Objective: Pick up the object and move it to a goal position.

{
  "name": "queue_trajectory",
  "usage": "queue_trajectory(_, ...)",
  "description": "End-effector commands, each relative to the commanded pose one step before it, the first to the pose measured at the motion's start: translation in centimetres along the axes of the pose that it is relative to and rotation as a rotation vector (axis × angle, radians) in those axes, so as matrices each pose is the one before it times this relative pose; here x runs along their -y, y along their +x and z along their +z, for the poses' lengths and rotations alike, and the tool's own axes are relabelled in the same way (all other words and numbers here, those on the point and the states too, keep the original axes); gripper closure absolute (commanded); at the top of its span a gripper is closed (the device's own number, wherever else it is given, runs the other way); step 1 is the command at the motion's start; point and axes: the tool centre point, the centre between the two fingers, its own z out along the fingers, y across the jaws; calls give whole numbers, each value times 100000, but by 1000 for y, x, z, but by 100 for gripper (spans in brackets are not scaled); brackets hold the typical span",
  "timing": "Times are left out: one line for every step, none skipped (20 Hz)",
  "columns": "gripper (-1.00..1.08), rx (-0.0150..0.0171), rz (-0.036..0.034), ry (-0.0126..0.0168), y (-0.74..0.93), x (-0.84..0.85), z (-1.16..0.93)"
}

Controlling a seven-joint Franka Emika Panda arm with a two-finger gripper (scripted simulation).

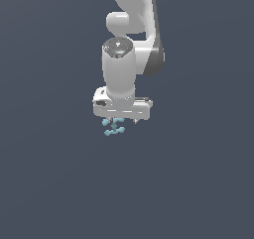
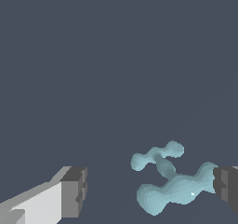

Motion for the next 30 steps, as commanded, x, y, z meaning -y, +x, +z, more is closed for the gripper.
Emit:
queue_trajectory(-92,140,3832,-60,-150,-160,147)
queue_trajectory(-92,62,1841,-29,-69,-78,68)
queue_trajectory(-92,66,1988,-31,-72,-87,72)
queue_trajectory(-92,69,2131,-35,-76,-96,77)
queue_trajectory(-92,73,2274,-39,-79,-103,82)
queue_trajectory(-92,75,2421,-43,-82,-112,87)
queue_trajectory(-92,78,2569,-47,-84,-121,92)
queue_trajectory(-92,80,2719,-52,-86,-131,96)
queue_trajectory(-92,82,2860,-56,-87,-140,101)
queue_trajectory(-92,81,2903,-59,-84,-145,102)
queue_trajectory(-92,78,2906,-61,-80,-148,101)
queue_trajectory(-92,75,2907,-62,-76,-150,100)
queue_trajectory(-92,72,2908,-64,-72,-153,100)
queue_trajectory(-92,69,2909,-65,-67,-155,99)
queue_trajectory(-92,67,2911,-66,-63,-158,98)
queue_trajectory(-92,64,2913,-68,-59,-160,97)
queue_trajectory(-92,61,2914,-69,-54,-162,97)
queue_trajectory(-92,58,2915,-70,-50,-164,96)
queue_trajectory(-92,55,2917,-71,-45,-165,95)
queue_trajectory(-92,52,2919,-71,-40,-167,95)
queue_trajectory(-92,50,2919,-72,-36,-168,94)
queue_trajectory(-92,47,2922,-73,-31,-170,93)
queue_trajectory(-92,44,2923,-73,-26,-171,93)
queue_trajectory(-92,41,2924,-74,-21,-172,92)
queue_trajectory(-92,38,2925,-74,-16,-173,91)
queue_trajectory(-92,35,2927,-74,-11,-174,91)
queue_trajectory(-92,33,2928,-74,-7,-174,90)
queue_trajectory(-92,30,2929,-74,-2,-175,89)
queue_trajectory(-92,27,2931,-74,3,-176,89)
queue_trajectory(-92,25,2933,-74,9,-176,88)
